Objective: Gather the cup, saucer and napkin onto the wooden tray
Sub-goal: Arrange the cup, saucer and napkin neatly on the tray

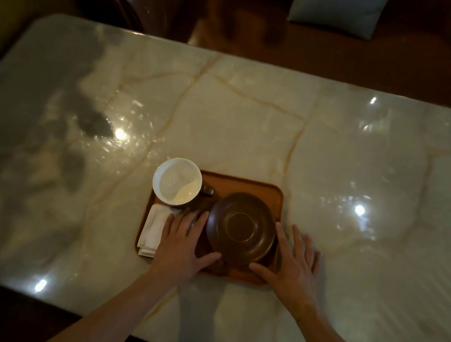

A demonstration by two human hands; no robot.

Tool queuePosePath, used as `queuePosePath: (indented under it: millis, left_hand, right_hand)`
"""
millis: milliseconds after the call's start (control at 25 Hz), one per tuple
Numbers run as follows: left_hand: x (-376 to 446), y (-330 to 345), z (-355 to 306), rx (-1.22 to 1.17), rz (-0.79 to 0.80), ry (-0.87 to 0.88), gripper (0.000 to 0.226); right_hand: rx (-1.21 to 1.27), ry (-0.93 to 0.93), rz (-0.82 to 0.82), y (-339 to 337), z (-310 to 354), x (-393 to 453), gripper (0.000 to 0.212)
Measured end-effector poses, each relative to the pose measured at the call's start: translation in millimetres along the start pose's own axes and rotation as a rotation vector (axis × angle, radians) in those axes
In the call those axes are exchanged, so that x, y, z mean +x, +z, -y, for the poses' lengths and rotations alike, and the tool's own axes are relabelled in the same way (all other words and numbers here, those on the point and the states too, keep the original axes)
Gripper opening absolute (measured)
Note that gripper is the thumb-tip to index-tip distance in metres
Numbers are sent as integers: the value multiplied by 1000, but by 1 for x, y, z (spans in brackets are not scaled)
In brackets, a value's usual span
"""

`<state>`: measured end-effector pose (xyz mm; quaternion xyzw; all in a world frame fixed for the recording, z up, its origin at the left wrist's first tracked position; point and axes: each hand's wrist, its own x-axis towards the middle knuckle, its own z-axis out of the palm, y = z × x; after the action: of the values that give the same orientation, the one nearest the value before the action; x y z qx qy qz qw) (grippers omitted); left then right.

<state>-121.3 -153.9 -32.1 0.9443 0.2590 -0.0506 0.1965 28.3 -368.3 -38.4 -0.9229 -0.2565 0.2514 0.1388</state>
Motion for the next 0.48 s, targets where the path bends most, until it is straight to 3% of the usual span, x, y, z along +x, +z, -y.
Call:
queuePosePath:
  millis: [280, 480]
  left_hand:
    - [-7, 9, -3, -1, -26, -39, 95]
    - [-2, 8, 4, -19, -13, -42, 92]
  right_hand:
    - [-82, -68, 140, -29, -3, 28, 113]
    - [-54, -51, 121, -22, -1, 22, 110]
